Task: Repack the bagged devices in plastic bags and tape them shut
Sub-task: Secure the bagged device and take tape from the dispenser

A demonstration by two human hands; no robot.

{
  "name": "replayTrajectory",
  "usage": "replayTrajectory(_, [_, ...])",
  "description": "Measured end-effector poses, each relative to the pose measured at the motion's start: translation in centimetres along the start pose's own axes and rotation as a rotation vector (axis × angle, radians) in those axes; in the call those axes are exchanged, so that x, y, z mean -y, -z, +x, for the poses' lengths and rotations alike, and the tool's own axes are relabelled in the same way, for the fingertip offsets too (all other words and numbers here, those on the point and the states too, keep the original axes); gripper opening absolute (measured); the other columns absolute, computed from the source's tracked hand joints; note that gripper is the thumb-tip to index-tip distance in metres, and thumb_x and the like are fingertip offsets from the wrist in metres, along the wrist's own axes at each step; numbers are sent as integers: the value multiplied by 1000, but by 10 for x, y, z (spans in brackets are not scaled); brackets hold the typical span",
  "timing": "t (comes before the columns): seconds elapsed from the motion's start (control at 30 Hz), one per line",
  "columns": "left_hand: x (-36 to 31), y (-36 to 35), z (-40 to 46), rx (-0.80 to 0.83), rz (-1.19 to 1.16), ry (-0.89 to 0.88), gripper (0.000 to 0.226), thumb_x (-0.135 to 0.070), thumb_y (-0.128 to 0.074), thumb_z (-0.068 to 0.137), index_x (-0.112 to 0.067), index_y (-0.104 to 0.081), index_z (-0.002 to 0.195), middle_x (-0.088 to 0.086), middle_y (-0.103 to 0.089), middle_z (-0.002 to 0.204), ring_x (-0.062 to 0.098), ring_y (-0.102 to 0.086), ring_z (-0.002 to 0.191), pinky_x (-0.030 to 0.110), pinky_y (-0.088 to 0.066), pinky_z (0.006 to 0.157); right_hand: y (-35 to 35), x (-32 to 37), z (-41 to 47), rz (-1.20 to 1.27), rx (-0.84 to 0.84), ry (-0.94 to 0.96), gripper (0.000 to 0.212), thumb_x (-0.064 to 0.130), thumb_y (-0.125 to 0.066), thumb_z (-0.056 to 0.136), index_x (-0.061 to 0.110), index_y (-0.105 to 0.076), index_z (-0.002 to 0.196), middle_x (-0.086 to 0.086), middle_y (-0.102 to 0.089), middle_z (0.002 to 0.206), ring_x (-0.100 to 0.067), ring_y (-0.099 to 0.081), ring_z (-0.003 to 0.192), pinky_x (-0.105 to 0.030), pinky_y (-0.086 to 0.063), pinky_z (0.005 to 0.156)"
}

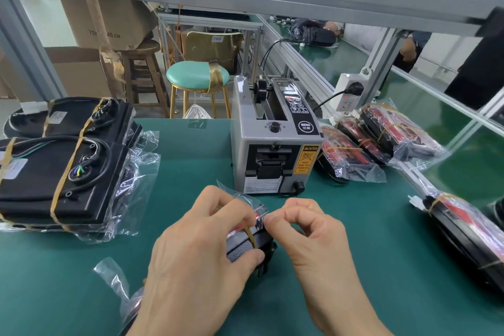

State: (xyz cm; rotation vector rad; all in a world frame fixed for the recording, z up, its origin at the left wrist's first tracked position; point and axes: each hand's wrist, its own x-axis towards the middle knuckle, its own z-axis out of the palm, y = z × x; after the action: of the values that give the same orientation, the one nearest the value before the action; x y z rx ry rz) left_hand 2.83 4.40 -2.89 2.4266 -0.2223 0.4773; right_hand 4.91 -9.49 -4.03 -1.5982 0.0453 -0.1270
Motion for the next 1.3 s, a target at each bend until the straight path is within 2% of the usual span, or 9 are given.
replayTrajectory(0.13, [2,-1,0,-12,8,-21,47,-34,-91,47,-42,-63,84,-20,-50,84,5,-49,75,21,-42,48,0,-1,1,-48,7,33,25,2,-72,73,16,-70,51,9,-52,73,2,-49,61,-7,-37,58])
replayTrajectory(0.3, [4,-3,0,-45,-7,-23,47,-45,-70,51,-44,-59,96,-18,-50,82,7,-52,75,30,-50,50,0,-7,0,-91,-9,97,23,3,-73,74,18,-70,57,16,-53,75,2,-53,67,-9,-39,63])
replayTrajectory(0.53, [2,-3,-1,-35,4,-20,49,-46,-70,50,-44,-58,98,-18,-49,81,6,-51,72,30,-49,47,1,-15,-3,-96,-39,156,17,13,-75,79,21,-70,65,15,-53,84,-5,-55,73,-21,-42,71])
replayTrajectory(0.7, [1,-3,-2,-41,12,-15,52,-45,-71,50,-44,-56,100,-18,-49,79,6,-50,70,29,-49,47,2,-15,-3,-81,-72,172,13,15,-73,78,21,-69,66,16,-54,85,-5,-55,75,-16,-43,71])
replayTrajectory(0.8, [1,-3,-1,-49,12,-15,44,-43,-72,50,-42,-61,92,-17,-49,78,7,-48,69,27,-48,47,7,-11,0,-71,-74,142,21,1,-72,78,18,-69,65,18,-53,82,0,-53,69,-10,-40,67])
replayTrajectory(0.9, [-1,-1,-2,-27,-4,11,31,-43,-76,49,-38,-65,78,-17,-49,79,8,-49,69,24,-45,47,8,-5,0,16,-33,61,21,5,-71,75,16,-69,57,13,-52,79,5,-52,64,-6,-39,61])
replayTrajectory(1.0, [-3,-2,-2,2,-1,84,46,-39,-87,48,-35,-50,76,-15,-49,85,9,-50,73,19,-40,53,8,-1,-3,147,21,-52,23,11,-77,75,15,-68,54,5,-53,82,6,-52,66,-2,-38,62])
replayTrajectory(1.1, [-4,-2,-2,-10,-9,112,51,-39,-85,49,-34,-43,78,-17,-47,94,9,-49,78,18,-38,56,8,1,-3,163,84,-94,21,18,-78,71,15,-67,54,4,-53,83,3,-52,71,-4,-39,65])
replayTrajectory(1.3, [-4,0,-1,-8,-23,94,48,-40,-83,49,-33,-44,76,-14,-48,88,12,-48,73,22,-40,54,6,1,-3,94,118,-126,14,19,-71,74,11,-72,62,3,-49,89,0,-50,76,-13,-38,72])
